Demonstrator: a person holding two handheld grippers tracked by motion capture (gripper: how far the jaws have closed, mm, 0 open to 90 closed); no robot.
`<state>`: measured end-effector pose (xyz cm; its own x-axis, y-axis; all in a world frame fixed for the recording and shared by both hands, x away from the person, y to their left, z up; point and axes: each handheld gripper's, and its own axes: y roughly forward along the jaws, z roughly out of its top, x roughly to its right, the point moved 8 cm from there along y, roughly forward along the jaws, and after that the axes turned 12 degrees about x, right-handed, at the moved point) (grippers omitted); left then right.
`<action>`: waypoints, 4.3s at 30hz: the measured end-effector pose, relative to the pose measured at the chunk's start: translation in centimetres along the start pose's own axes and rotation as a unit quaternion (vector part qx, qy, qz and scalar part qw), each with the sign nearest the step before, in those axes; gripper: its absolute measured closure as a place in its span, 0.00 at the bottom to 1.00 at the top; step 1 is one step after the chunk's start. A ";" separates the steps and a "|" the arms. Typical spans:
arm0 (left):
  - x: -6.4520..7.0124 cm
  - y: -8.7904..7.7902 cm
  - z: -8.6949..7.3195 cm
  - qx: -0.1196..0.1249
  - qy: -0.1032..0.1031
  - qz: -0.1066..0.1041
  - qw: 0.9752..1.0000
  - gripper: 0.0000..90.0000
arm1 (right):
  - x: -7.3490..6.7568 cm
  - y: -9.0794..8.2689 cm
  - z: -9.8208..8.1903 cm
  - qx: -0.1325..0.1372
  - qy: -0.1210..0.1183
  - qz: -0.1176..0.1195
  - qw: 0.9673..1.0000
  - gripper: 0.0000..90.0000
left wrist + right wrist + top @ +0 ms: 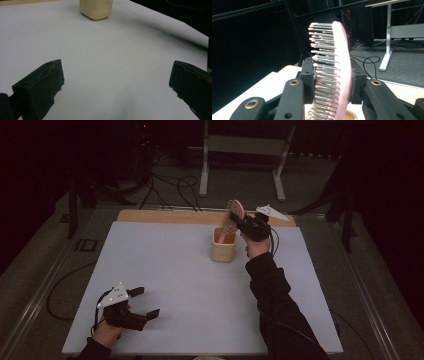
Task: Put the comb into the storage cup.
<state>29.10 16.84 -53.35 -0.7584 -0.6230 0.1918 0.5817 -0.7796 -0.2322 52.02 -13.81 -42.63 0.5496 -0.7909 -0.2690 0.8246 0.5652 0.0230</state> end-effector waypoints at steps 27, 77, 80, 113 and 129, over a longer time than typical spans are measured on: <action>0.0 0.2 -0.2 -0.005 0.000 -0.003 1.000 0.00 | 2.4 -1.1 -1.4 -0.017 0.020 -0.022 0.999 0.69; -0.1 0.1 -0.1 -0.002 0.001 0.000 1.000 0.00 | 2.6 -2.3 -1.1 -0.097 -0.019 -0.001 0.995 0.09; -0.1 0.0 -0.1 -0.003 0.001 0.001 1.000 0.00 | 2.6 -2.3 -1.3 -0.101 -0.027 0.003 0.995 0.09; 0.0 0.1 0.0 -0.001 0.001 -0.001 1.000 0.00 | 2.2 -5.1 -1.2 -0.112 -0.067 0.022 0.991 0.10; 0.0 0.1 0.0 -0.002 0.003 -0.001 1.000 0.00 | 2.2 -8.2 -3.7 -0.126 -0.063 0.026 0.990 0.10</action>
<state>29.14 16.75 -53.35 -0.7616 -0.6206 0.1864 0.5787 -0.7808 -0.2355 46.01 -19.28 -46.98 0.6154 -0.7735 -0.1517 0.7442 0.6336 -0.2114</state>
